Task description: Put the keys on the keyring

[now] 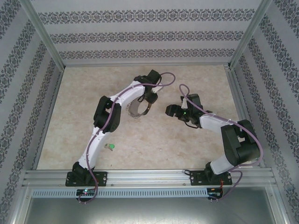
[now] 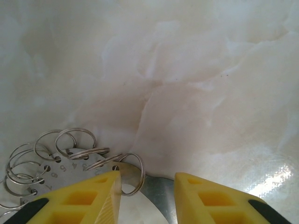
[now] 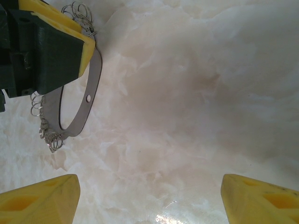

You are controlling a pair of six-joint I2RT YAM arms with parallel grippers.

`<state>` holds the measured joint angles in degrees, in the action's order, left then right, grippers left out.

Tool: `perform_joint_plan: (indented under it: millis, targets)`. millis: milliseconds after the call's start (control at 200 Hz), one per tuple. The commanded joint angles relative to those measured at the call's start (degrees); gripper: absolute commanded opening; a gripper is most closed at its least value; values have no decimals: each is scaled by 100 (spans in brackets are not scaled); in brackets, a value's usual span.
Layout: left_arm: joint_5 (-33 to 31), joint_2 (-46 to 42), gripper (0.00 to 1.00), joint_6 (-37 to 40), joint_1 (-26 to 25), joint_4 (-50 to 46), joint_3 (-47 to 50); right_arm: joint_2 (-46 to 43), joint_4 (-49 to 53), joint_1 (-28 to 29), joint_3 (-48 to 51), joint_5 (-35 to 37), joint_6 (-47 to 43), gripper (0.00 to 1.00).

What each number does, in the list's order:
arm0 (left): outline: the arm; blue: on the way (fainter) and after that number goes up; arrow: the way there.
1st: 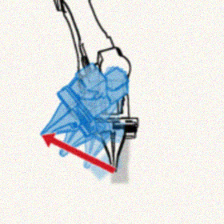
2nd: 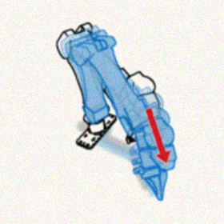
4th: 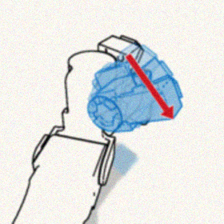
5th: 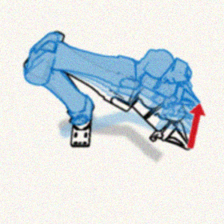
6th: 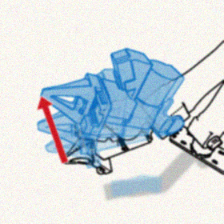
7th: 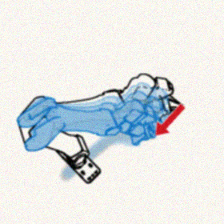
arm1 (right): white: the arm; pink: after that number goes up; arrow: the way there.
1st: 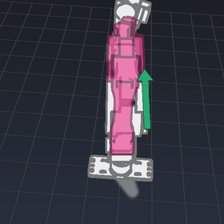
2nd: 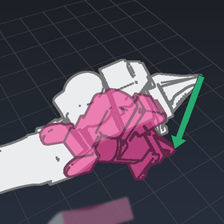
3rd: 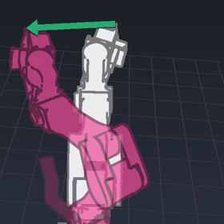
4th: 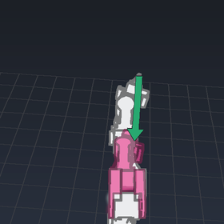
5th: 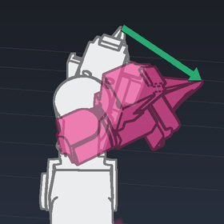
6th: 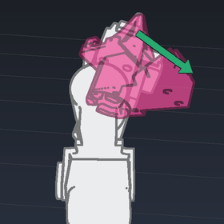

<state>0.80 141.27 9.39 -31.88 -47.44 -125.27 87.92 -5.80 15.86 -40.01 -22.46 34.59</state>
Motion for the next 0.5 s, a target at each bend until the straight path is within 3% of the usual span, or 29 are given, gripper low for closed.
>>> perform_joint_plan:
  millis: [0, 155, 330, 495]
  targets:
    - [-131, 196, 35, -152, -41, -325, -299, -84, -74, -47, -90, -109, 4, 79]
    - [-159, 252, 33, -174, -43, -406, -399, -101, -79, -56, -95, -126, 8, 80]
    - [-164, 257, 20, -192, -38, -441, -419, -146, -79, -63, -86, -137, 13, 80]
    - [-148, 252, 13, -218, -42, -463, -410, -212, -88, -65, -52, -145, 19, 80]
